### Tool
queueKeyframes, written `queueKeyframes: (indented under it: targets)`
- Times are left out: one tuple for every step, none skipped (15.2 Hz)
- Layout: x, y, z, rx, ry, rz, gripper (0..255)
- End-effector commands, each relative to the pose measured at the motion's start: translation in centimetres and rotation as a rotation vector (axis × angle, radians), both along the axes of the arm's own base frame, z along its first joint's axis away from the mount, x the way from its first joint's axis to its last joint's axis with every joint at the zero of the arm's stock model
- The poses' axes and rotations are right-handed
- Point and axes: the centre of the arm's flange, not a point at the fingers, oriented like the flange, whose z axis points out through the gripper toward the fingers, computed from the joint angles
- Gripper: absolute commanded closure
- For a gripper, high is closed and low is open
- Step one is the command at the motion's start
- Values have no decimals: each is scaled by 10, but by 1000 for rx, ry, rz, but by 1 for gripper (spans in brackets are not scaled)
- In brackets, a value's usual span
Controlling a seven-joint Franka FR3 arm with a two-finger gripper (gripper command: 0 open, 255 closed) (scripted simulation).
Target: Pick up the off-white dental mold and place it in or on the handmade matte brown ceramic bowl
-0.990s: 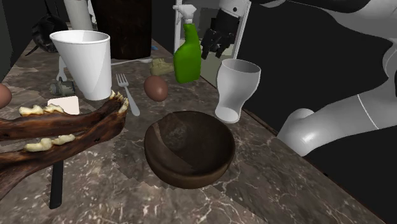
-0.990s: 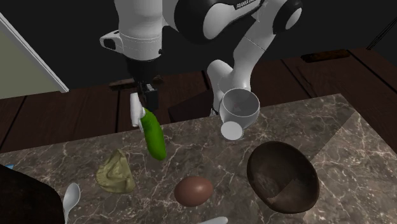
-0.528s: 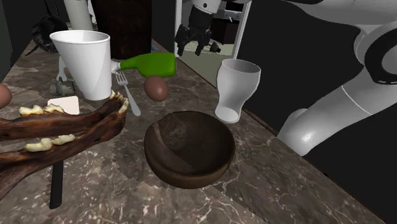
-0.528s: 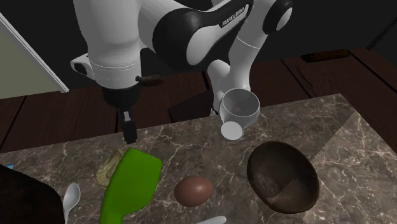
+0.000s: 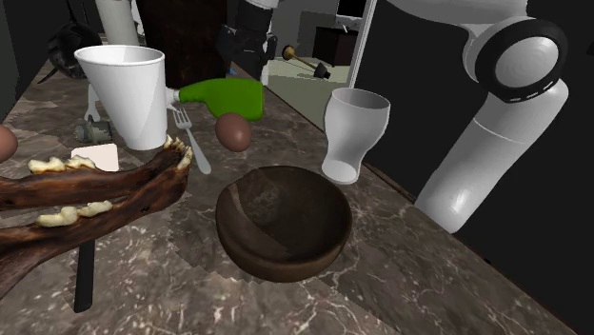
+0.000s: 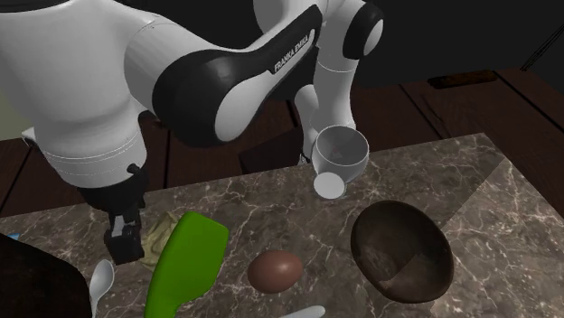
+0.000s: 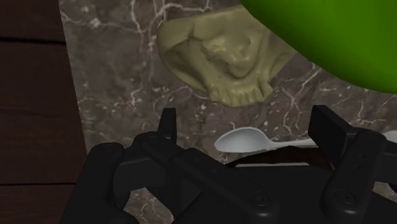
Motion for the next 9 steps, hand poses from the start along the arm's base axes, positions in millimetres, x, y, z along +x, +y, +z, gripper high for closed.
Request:
queueKeyframes:
  targets:
    - [14,5,0,3,1,-13,0]
    - [15,6,-5,3,1,-13,0]
    - [16,6,-10,3,1,-13,0]
    - [18,6,-15,3,1,-13,0]
    - [19,7,-20,3,1,-13,0]
    - [20,7,-25,3,1,-13,0]
    - [21,7,-31,3,1,-13,0]
    - [23,8,-39,3,1,-13,0]
    - [23,8,-39,3,1,-13,0]
